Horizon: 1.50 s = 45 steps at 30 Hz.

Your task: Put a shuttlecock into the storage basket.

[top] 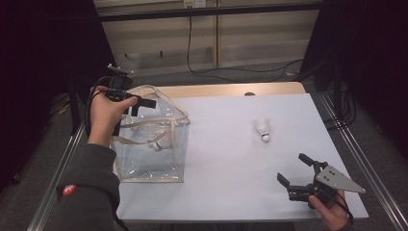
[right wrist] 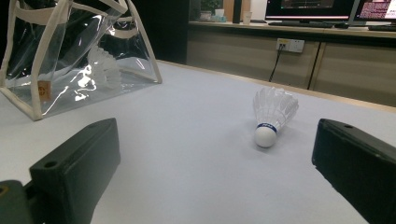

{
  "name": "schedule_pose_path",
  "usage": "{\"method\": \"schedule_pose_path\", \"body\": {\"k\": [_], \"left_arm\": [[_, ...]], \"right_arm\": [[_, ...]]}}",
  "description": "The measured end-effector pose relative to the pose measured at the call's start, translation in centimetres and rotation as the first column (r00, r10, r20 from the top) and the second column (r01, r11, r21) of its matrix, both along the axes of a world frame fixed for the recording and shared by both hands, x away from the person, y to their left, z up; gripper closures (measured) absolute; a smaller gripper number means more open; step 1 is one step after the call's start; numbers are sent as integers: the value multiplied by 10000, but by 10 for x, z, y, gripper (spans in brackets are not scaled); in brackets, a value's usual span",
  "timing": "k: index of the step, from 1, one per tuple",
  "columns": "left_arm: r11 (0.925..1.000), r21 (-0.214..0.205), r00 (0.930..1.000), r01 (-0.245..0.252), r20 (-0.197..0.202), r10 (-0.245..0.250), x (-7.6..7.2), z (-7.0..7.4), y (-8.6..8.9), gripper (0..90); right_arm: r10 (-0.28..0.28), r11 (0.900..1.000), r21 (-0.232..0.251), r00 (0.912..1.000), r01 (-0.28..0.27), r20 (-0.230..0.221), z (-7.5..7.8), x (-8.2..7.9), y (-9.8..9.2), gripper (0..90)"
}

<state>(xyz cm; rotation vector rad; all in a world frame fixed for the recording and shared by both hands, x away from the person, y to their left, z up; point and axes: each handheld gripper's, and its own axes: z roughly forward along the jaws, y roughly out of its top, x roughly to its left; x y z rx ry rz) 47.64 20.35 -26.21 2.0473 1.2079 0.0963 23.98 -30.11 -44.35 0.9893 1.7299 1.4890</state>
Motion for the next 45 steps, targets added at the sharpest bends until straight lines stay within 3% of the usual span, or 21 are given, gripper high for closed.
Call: {"method": "schedule_pose_path", "body": {"k": [4,16,30,45], "left_arm": [[9993,-218,9994,297,-177,-301,-4,2,-7,605],[9937,-752,9962,829,-189,-846,-12,10,-21,532],[9856,-894,9891,1433,-210,-1457,-21,15,-37,473],[9806,-1117,9853,1610,-398,-1663,-24,16,-47,418]], "right_arm": [[20,10000,2,10000,-20,21,0,0,0,10],[25,10000,-18,10000,-24,29,0,0,0,10],[33,10000,-38,10000,-33,37,1,0,0,10],[2,10000,-85,10000,-1,25,0,0,-1,10]]}}
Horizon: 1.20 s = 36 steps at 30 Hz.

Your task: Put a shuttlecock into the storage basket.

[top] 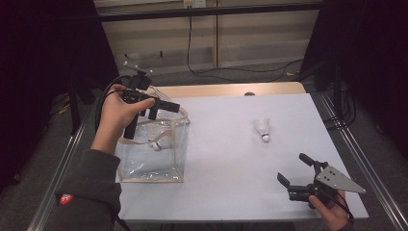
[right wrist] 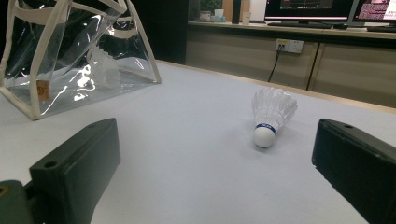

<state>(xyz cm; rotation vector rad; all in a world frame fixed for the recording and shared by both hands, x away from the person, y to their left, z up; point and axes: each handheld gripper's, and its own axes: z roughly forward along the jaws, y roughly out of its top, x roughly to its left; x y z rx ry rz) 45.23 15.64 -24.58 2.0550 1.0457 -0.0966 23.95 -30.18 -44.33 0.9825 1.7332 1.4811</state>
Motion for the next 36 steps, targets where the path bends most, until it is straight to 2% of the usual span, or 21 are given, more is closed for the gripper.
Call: {"method": "schedule_pose_path", "body": {"k": [10,17,28,36], "left_arm": [[9993,-47,9993,359,-83,-359,0,0,-14,363],[9980,-208,9981,605,-116,-608,-2,0,-27,274],[9959,-249,9962,865,-49,-867,-6,1,-37,222],[9933,-462,9943,1060,-66,-1064,-11,0,-51,210]], "right_arm": [[-175,9998,84,9998,176,-53,0,-2,-4,10],[-271,9996,91,9996,271,-38,-1,-3,-5,10],[-141,9999,-25,9999,140,-58,-1,0,-3,9],[68,10000,37,9999,-67,-85,-1,5,5,9]]}}
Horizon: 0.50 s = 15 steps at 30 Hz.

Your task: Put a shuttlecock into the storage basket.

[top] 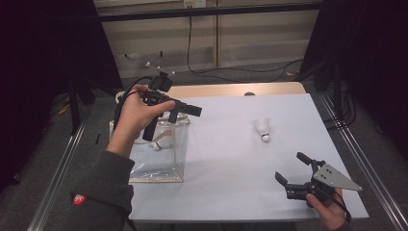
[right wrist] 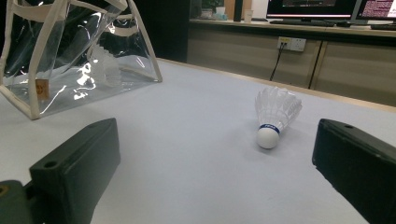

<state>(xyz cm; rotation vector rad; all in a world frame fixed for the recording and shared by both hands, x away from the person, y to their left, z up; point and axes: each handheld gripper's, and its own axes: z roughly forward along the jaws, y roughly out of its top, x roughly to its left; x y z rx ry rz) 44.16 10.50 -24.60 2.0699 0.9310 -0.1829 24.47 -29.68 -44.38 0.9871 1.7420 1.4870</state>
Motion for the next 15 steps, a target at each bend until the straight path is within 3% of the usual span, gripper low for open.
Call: {"method": "schedule_pose_path", "body": {"k": [15], "left_arm": [[9987,70,9987,505,-119,-504,1,-11,-29,197]], "right_arm": [[-19,10000,-82,10000,19,-6,-1,0,-2,9]]}}
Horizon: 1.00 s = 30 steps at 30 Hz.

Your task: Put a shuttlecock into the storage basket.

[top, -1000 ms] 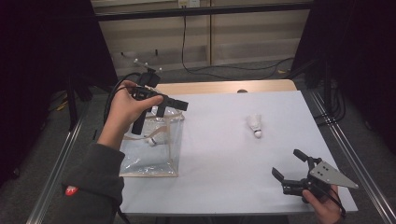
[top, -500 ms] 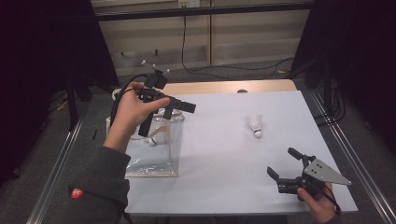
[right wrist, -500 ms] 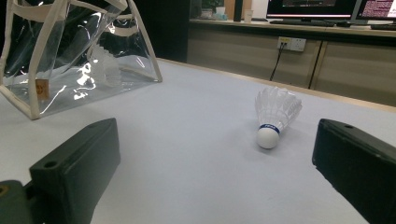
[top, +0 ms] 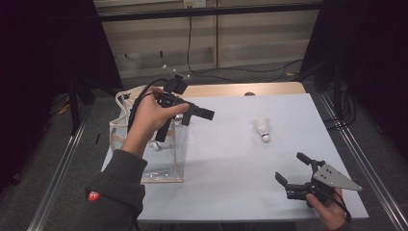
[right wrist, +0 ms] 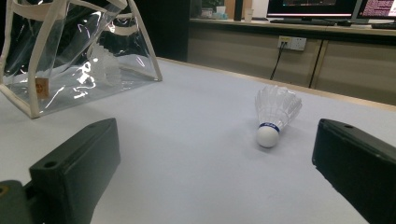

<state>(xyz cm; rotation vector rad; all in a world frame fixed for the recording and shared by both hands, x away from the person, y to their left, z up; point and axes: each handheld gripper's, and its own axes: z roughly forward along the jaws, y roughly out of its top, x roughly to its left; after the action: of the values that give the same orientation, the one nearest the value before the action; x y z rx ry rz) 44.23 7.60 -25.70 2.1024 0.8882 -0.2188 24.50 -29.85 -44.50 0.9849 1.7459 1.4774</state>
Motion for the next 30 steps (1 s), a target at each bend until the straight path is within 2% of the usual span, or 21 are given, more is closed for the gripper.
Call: {"method": "schedule_pose_path", "body": {"k": [1,9,17,25,30], "left_arm": [[9999,-93,10000,46,-38,-47,0,0,-2,195],[9998,2,9997,206,126,-206,-4,-4,-12,172],[9994,-97,9994,328,139,-327,-9,-9,-22,151],[9992,22,9990,403,192,-403,-13,-17,-32,135],[9993,98,9994,350,73,-351,-16,-23,-40,124]], "right_arm": [[2,10000,54,10000,-2,-23,0,0,0,9],[3,10000,-14,10000,-3,-11,0,0,0,9],[13,10000,-23,10000,-13,5,0,0,1,9],[64,10000,-19,10000,-64,30,0,1,1,9],[56,10000,-8,10000,-56,15,0,1,1,10]]}}
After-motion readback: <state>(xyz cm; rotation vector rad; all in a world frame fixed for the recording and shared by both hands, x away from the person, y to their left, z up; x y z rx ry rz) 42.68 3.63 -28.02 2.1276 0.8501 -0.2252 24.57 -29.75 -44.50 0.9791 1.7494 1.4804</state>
